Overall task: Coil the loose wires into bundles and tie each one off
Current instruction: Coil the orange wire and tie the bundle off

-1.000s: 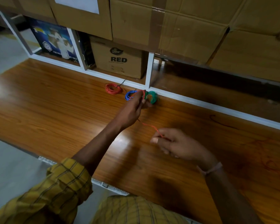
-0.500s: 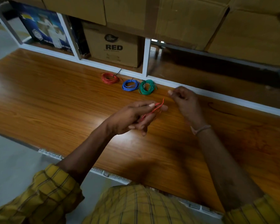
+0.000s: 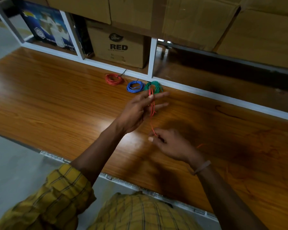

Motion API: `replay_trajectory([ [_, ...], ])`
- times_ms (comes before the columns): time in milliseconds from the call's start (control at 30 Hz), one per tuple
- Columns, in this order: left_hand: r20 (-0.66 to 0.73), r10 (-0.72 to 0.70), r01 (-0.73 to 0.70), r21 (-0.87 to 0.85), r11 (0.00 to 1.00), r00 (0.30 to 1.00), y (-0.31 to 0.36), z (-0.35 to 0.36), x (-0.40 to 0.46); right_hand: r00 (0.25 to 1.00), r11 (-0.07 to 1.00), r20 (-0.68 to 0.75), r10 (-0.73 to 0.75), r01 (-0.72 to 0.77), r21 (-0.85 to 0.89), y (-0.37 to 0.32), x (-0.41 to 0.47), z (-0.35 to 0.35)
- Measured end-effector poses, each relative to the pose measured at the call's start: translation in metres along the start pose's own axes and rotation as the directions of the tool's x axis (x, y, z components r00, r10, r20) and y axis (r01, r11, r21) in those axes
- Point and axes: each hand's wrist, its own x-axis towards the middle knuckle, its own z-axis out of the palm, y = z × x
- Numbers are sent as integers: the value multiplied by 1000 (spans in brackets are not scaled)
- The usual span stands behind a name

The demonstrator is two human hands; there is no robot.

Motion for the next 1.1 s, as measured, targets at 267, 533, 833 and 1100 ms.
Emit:
replay_trajectory([
  [267, -25, -162, 138, 662, 737, 986, -11, -6, -17, 997, 982, 25, -75, 69, 177, -17, -27, -92],
  [533, 273, -229, 88, 445, 891, 934, 6, 21, -38, 903, 901, -430, -13, 197, 387, 28, 15, -108],
  [833, 389, 63, 119, -427, 896, 919, 29, 21, -27, 944, 793, -308, 116, 98, 601, 38, 26, -4],
  [1100, 19, 122, -115, -215, 970, 992, 26, 7, 6, 998, 949, 69, 5, -27, 315, 14, -10, 13],
])
